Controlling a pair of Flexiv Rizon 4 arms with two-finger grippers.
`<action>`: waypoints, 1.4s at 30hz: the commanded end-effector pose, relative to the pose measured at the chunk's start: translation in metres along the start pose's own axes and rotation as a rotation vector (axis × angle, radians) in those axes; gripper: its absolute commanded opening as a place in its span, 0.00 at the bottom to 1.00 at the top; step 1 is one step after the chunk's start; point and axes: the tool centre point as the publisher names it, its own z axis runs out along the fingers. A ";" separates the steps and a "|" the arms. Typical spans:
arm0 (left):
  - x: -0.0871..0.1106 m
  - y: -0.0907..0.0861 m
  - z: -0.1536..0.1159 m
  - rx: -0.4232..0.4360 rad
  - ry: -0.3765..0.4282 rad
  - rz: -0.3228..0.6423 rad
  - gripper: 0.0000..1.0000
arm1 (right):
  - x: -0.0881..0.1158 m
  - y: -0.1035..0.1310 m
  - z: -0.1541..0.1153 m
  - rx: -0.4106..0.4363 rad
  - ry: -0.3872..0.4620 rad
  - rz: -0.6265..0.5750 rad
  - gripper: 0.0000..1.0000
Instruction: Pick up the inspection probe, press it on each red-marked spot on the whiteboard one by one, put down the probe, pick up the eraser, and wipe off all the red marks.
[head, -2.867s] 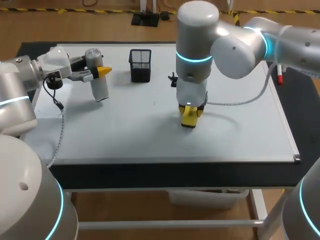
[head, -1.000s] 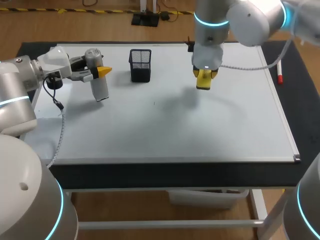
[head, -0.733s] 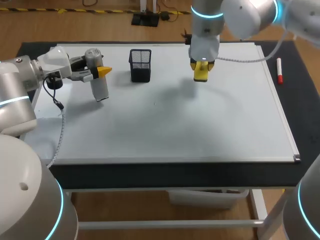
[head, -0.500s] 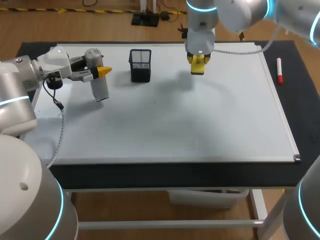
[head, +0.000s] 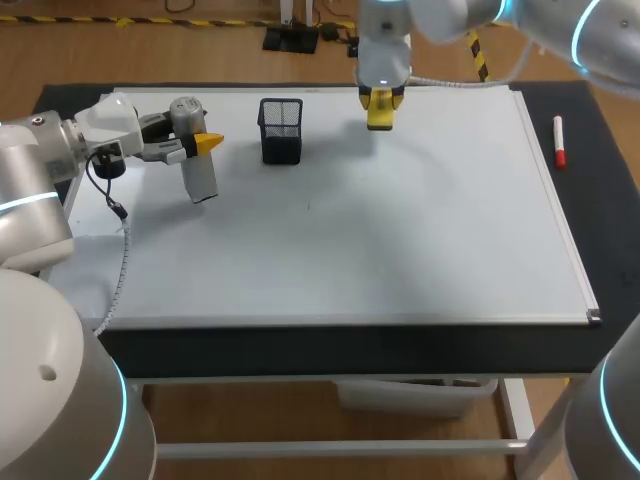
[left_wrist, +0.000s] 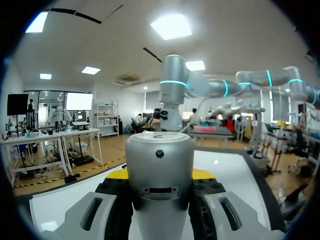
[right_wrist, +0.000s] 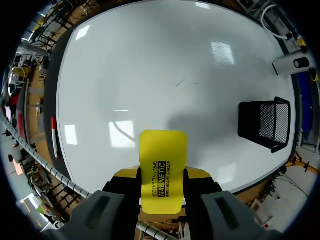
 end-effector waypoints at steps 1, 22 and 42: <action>0.000 -0.002 -0.001 -0.001 0.001 0.000 0.00 | -0.013 -0.021 0.010 -0.075 0.014 -0.002 0.00; 0.000 -0.002 -0.001 -0.001 0.001 0.000 0.00 | -0.037 -0.028 0.029 -0.111 -0.014 -0.013 0.00; 0.000 -0.002 -0.001 -0.001 0.001 0.000 0.00 | -0.034 -0.027 0.043 -0.102 -0.020 -0.012 0.00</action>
